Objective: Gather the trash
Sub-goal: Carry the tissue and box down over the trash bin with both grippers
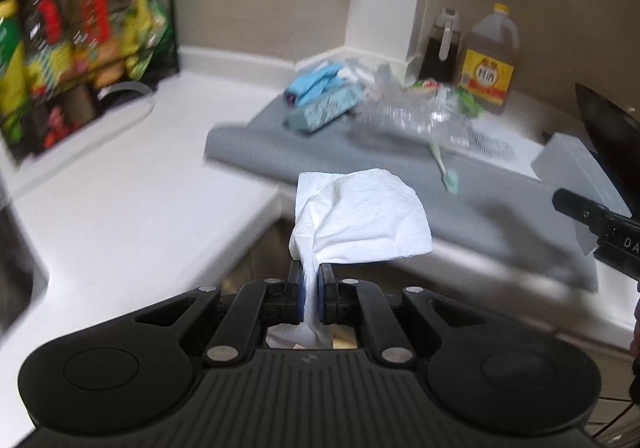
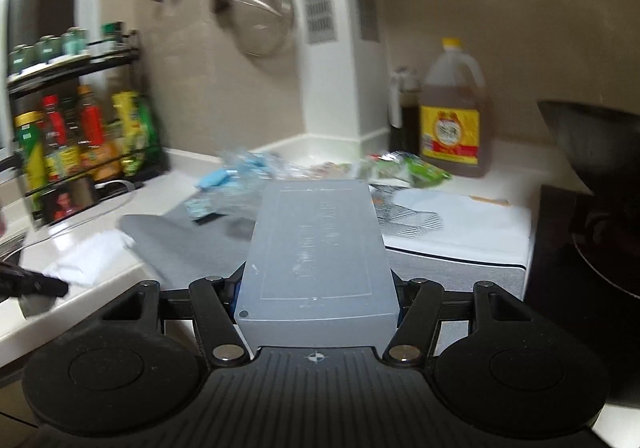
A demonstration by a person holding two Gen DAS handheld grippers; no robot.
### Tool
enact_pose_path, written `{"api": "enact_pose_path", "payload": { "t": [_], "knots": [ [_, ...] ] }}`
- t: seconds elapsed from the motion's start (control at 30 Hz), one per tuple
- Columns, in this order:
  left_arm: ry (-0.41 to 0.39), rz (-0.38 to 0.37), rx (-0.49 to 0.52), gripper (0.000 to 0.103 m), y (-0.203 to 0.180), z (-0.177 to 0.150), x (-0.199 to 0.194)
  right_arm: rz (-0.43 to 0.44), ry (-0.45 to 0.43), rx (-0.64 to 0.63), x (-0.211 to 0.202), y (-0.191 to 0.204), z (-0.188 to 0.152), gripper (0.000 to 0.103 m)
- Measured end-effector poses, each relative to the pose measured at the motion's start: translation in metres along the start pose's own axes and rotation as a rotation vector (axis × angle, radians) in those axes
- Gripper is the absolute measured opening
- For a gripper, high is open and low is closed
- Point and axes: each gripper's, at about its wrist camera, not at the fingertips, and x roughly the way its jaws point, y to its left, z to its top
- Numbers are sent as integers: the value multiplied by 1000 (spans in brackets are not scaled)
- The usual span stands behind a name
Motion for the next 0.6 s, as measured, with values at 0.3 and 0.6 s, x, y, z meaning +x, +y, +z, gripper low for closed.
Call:
{"api": "enact_pose_path", "payload": {
  "t": [0.3, 0.6],
  "knots": [
    [52, 56, -7, 7, -3, -79, -32, 197, 133, -116, -41, 71, -55, 63],
    [80, 72, -14, 7, 5, -102, -39, 194, 267, -139, -44, 95, -96, 63]
  ]
}}
